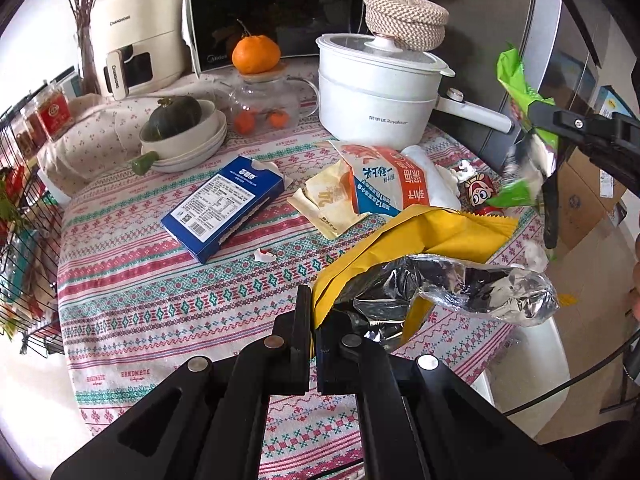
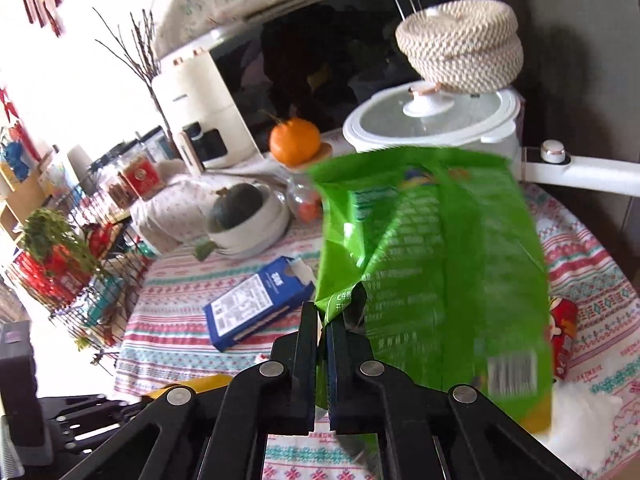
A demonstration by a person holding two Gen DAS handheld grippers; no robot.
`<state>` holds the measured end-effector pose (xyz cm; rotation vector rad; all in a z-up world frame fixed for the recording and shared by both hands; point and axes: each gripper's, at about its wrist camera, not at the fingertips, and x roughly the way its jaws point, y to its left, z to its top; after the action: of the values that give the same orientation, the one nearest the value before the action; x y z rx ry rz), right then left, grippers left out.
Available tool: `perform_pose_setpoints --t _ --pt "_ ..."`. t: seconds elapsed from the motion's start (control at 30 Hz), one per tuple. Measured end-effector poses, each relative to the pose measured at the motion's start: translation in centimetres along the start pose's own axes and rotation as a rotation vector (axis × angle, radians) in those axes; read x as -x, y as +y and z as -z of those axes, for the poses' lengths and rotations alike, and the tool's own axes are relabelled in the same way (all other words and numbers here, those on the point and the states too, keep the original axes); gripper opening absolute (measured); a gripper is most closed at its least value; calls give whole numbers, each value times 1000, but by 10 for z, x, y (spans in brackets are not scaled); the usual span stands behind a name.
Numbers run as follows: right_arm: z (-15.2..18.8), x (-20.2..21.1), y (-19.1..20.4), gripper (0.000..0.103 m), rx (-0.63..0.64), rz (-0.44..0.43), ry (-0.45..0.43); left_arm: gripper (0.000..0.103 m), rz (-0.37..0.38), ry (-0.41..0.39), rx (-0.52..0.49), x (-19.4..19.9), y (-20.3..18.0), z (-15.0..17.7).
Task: Collect trash
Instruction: 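Lift the green bag with the right gripper while the left holds the yellow bag, then drop the yellow bag into the white bin with the left gripper while the right drops the green bag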
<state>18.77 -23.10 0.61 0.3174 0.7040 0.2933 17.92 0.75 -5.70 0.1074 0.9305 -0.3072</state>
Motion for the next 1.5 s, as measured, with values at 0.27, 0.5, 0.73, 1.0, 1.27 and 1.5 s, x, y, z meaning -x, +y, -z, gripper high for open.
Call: perform_pose_setpoints --t 0.27,0.5,0.73,1.0,1.27,1.5 --pt "8 40 -12 1 -59 -41 -36 0 23 14 -19 2 -12 9" --pt "21 70 -26 1 -70 -5 -53 0 48 31 -53 -2 -28 13" --pt "38 85 -42 1 -88 2 -57 0 72 51 -86 -5 -45 17" --pt "62 99 -60 1 -111 36 -9 0 143 75 -121 -5 -73 26" --pt "93 121 -79 1 -86 84 62 1 243 120 -259 -8 -144 46" --pt "123 149 -119 1 -126 128 114 1 278 170 -393 -23 -210 74"
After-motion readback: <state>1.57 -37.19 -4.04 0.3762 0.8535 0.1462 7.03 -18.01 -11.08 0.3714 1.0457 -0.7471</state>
